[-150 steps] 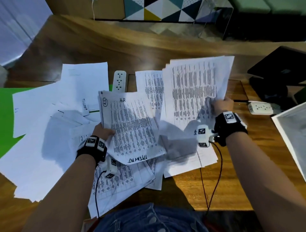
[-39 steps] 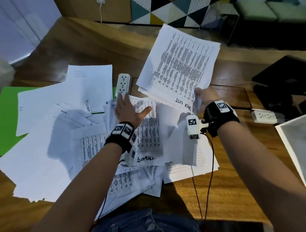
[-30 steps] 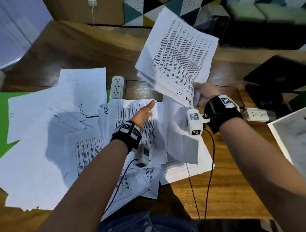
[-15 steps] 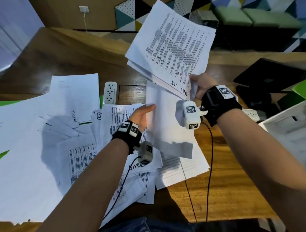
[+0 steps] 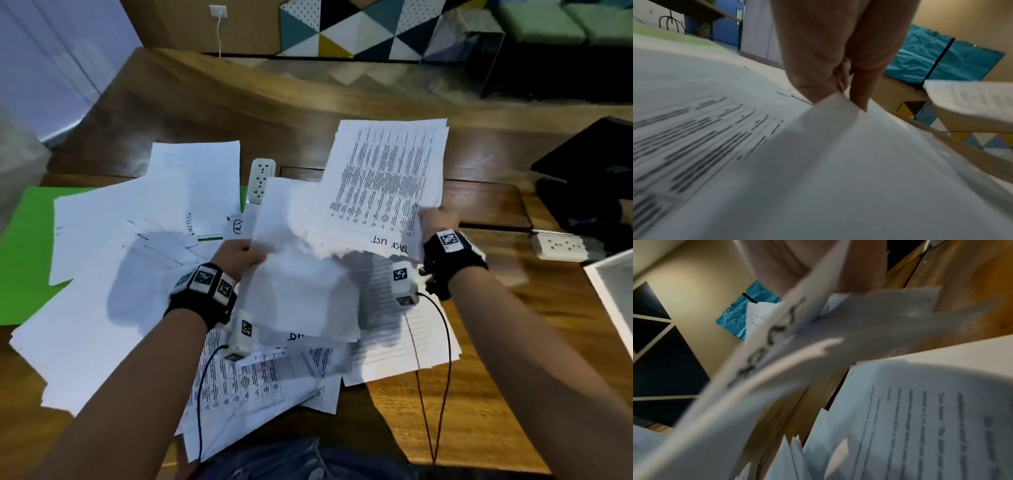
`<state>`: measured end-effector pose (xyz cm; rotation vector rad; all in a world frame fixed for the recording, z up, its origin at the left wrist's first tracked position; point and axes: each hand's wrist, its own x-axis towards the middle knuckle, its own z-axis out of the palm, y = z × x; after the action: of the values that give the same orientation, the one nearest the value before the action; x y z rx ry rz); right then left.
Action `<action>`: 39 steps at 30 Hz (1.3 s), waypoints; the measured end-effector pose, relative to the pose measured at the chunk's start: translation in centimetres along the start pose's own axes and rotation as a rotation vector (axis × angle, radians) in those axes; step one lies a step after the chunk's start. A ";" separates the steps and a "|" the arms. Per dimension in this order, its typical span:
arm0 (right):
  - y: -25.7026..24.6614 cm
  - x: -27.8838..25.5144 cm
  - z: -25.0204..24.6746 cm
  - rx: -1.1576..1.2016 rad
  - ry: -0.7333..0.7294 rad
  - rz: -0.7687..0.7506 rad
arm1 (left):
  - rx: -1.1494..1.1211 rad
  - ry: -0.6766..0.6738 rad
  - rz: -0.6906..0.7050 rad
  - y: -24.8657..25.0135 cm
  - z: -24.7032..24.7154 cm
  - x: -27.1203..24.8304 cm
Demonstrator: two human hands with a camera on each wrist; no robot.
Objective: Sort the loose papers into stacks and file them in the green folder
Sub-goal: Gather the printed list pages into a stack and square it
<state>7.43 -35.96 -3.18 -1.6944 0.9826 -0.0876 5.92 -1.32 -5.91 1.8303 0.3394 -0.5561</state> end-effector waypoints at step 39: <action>7.4 -6.0 -0.2 -0.767 -0.011 0.210 | 0.768 0.131 -0.304 -2.7 1.7 -2.1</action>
<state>-0.67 -32.50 -6.82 -2.2519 1.2736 0.4954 2.50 -1.98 -7.39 2.5837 0.5489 -0.8573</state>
